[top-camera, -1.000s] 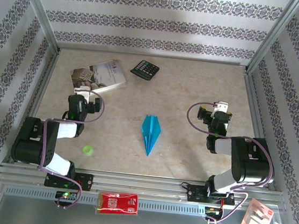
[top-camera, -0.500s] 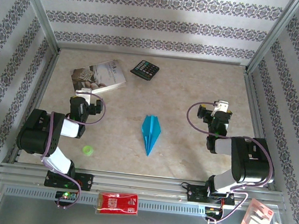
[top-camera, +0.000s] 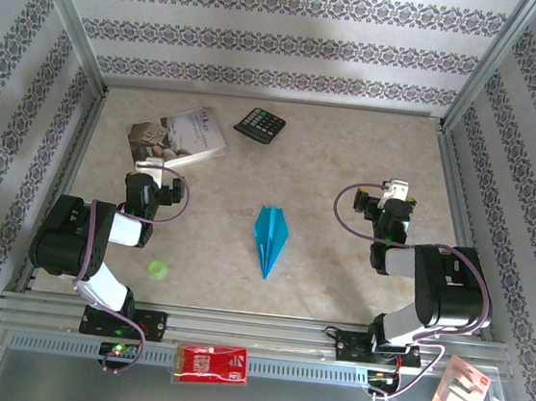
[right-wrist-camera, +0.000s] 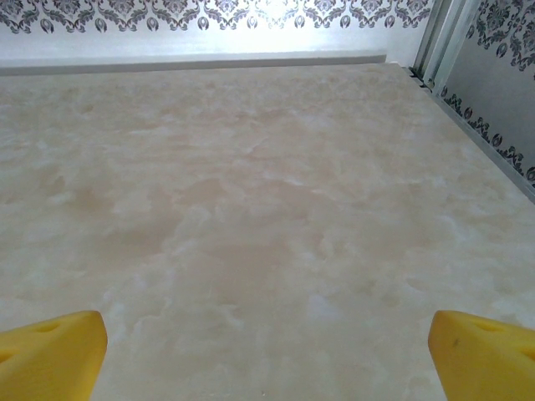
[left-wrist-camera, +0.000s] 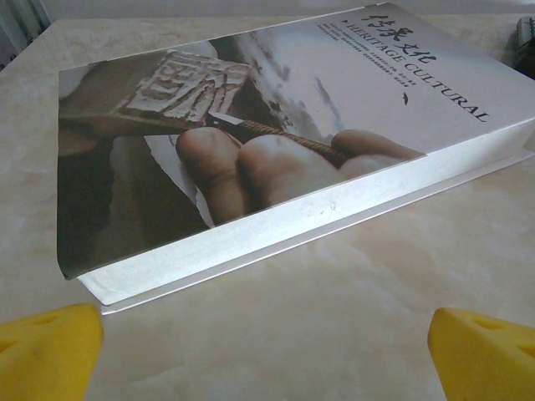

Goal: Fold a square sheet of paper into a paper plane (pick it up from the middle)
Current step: Reset both arms

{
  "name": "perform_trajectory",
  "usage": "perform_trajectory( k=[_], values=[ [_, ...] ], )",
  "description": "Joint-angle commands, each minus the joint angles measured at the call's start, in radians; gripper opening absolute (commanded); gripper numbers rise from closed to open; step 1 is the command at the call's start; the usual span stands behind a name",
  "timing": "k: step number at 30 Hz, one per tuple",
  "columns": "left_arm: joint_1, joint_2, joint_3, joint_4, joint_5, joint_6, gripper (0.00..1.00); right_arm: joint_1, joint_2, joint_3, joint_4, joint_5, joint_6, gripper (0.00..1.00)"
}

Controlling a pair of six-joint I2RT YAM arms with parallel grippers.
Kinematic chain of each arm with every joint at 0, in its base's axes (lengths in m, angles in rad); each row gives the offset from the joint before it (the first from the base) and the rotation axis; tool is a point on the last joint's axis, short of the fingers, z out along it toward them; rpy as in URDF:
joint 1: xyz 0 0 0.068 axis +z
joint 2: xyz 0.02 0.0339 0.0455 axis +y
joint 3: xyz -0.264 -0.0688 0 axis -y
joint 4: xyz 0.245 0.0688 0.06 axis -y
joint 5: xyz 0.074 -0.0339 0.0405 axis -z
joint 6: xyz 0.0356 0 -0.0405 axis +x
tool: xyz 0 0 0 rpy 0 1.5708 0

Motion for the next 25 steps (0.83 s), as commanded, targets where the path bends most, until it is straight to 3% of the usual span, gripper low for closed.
perform_trajectory(
  k=[1, 25],
  values=[
    [0.012, -0.007, 0.008, 0.052, 0.009, 0.013, 1.00, 0.012, -0.005, 0.014, 0.024, 0.007, -0.006, 0.98],
    [0.012, -0.007, 0.008, 0.053, 0.009, 0.012, 1.00, 0.014, -0.006, 0.015, 0.021, -0.018, -0.016, 0.98]
  ],
)
